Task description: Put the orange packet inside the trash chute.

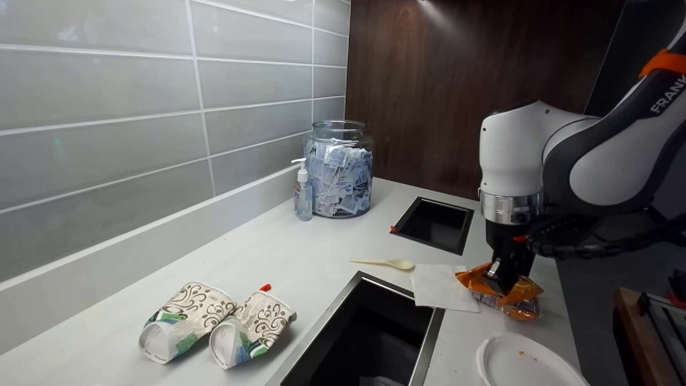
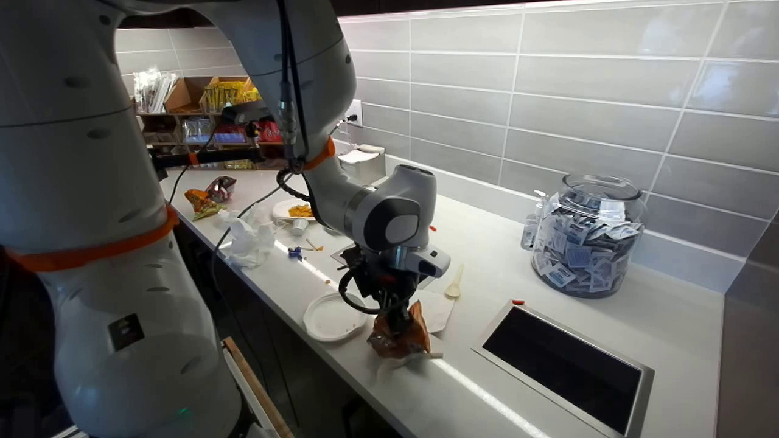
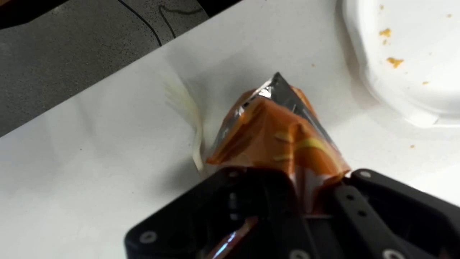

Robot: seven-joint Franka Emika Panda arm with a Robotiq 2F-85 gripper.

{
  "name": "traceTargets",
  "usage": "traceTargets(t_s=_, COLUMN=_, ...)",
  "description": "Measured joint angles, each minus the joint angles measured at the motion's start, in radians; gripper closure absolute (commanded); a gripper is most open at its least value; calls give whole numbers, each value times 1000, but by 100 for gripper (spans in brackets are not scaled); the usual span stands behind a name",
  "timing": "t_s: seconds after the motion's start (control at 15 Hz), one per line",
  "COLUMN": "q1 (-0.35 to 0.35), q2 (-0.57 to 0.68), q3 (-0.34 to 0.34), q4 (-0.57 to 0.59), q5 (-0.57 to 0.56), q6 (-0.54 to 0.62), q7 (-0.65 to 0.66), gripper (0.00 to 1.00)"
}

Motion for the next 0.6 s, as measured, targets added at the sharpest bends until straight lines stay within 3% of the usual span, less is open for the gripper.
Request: traceTargets(t_s=0.6, q1=0, q2=0, q3=0, q4=1, q5=0, q6=0, q7=8, gripper=100)
